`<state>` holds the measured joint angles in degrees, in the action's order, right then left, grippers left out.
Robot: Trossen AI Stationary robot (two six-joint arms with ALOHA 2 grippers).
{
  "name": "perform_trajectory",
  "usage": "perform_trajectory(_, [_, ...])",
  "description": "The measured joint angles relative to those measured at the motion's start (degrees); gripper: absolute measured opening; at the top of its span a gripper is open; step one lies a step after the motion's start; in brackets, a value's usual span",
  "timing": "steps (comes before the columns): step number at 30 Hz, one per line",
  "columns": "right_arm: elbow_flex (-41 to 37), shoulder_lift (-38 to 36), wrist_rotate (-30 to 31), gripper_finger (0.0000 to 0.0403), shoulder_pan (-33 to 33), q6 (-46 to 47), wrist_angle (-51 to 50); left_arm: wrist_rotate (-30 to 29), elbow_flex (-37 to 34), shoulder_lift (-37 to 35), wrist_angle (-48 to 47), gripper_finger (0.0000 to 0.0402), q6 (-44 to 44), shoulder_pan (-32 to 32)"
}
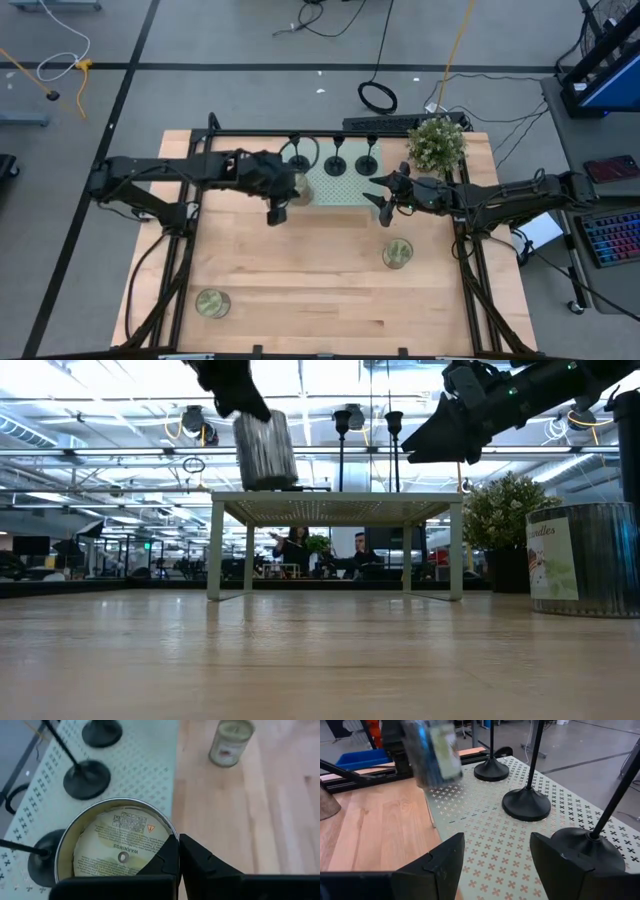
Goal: Stock candles and holders on shelf
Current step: Put the middle scented candle on the shelf
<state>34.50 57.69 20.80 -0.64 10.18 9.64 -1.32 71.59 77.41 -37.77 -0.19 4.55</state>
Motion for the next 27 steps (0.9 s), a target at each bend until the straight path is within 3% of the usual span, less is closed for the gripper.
perform_trajectory(15, [0.0, 0.0, -0.1, 0.0222, 0.0, -0.8, -0.9, 4.2, 0.0, 1.4, -2.3, 0.0018, 3.7, 4.8])
perform_trajectory(27, [0.0, 0.0, -0.1, 0.0222, 0.0, -2.2, -0.9, 4.3, 0.0, 1.5, -1.2, 0.0025, 10.5, 5.5])
